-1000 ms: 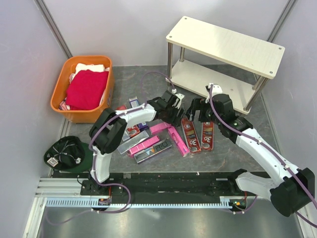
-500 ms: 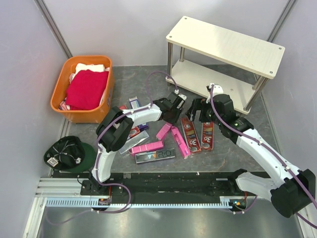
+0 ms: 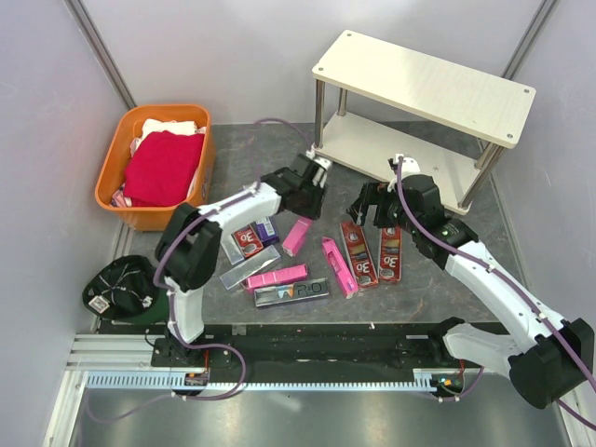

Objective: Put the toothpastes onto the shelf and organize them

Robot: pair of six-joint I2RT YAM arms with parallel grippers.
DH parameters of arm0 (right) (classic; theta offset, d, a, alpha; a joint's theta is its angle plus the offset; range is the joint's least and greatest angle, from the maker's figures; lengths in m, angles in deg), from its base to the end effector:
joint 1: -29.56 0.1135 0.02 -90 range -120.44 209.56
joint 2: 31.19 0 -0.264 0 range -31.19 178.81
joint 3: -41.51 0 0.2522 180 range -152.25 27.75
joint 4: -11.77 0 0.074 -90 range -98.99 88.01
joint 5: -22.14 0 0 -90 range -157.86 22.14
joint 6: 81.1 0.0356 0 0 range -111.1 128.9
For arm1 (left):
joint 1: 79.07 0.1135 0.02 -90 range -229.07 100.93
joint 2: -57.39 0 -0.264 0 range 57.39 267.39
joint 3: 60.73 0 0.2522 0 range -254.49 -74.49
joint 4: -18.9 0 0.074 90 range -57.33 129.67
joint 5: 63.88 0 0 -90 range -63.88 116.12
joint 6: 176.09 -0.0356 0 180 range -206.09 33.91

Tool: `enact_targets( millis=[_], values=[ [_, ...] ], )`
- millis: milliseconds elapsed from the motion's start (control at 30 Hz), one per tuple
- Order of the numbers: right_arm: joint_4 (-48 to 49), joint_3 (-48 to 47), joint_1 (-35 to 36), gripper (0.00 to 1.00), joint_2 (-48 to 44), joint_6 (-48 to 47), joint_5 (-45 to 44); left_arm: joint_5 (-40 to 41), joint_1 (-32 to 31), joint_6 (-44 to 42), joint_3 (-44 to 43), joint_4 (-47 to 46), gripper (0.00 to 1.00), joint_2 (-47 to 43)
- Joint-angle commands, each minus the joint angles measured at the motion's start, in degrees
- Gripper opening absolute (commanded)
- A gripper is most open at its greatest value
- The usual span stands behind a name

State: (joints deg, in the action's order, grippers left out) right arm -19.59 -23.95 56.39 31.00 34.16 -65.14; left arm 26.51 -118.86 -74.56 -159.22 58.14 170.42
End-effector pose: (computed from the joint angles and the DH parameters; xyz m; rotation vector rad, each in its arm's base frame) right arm 0.2181 0.1122 0.3098 -0.0591 2.1163 0.6026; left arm 0.3322 -0.2764 0.2047 0.6189 2.4700 -0.3528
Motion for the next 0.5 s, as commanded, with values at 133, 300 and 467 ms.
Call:
enact_targets(
  millis=[133, 300, 467],
  values=[
    [4.07, -2.70, 0.24, 0.98, 0.38, 0.67, 6.67, -17.24, 10.60, 4.11, 2.20, -0.78, 0.20, -14.06],
    [6.79, -2.97, 0.15, 0.98, 1.26, 0.76, 11.68, -30.07, 15.35, 5.87, 2.46, -1.30, 0.21, -17.23],
    [10.56, -2.97, 0.50, 0.98, 2.05, 1.37, 17.84, -40.44, 17.29, 9.46, 3.17, -5.69, 0.21, -19.78]
  ],
)
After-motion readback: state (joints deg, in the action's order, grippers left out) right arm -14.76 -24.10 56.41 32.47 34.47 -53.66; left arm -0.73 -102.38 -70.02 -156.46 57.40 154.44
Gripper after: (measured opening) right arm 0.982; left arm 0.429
